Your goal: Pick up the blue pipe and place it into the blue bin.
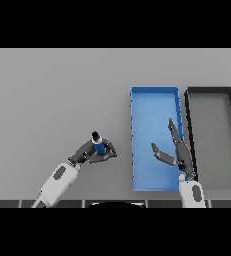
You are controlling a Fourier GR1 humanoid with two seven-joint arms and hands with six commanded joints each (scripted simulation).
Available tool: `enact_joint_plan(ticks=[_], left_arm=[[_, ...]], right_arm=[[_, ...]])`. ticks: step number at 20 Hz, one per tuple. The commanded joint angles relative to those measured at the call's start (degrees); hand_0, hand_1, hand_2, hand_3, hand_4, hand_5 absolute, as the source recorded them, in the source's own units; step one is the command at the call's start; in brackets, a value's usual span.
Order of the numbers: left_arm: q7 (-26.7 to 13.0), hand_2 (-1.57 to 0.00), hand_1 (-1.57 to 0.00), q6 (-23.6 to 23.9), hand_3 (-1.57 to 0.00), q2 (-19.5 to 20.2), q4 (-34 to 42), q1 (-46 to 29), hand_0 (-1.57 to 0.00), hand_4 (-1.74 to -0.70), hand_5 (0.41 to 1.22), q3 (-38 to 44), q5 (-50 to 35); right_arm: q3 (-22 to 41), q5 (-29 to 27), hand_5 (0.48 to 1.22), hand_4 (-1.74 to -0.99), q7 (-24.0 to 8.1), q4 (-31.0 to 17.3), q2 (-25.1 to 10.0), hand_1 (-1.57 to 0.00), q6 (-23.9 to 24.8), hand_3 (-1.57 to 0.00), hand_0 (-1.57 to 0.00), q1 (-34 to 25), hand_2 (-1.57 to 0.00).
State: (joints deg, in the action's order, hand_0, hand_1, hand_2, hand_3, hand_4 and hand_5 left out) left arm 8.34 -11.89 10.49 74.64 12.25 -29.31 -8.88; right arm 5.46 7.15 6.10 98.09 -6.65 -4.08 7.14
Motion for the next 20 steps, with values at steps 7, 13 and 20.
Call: enact_joint_plan(ticks=[7,13,20], left_arm=[[3.2,-1.48,-1.47,3.4,-1.39,0.2,4.4,-0.5,-1.45,-1.69,1.179,-1.9,2.2],[2.0,-1.55,-1.54,2.5,-1.44,0.1,12.1,2.0,-1.54,-1.72,1.210,-2.7,0.4],[-4.2,-1.57,-1.57,1.3,-1.44,1.4,17.3,3.7,-1.56,-1.73,1.219,-3.6,-1.2]], right_arm=[[0.3,0.6,0.621,-1.245,-1.3,-0.8,0.0,0.00,0.0,0.00,0.00,-1.5,0.00],[0.3,1.9,0.631,-1.221,-1.6,-1.1,-0.4,0.00,0.8,0.00,0.00,-1.6,0.00],[-0.5,1.1,0.631,-1.189,0.5,-1.4,-1.3,0.00,0.1,0.00,0.00,-1.2,0.00]])
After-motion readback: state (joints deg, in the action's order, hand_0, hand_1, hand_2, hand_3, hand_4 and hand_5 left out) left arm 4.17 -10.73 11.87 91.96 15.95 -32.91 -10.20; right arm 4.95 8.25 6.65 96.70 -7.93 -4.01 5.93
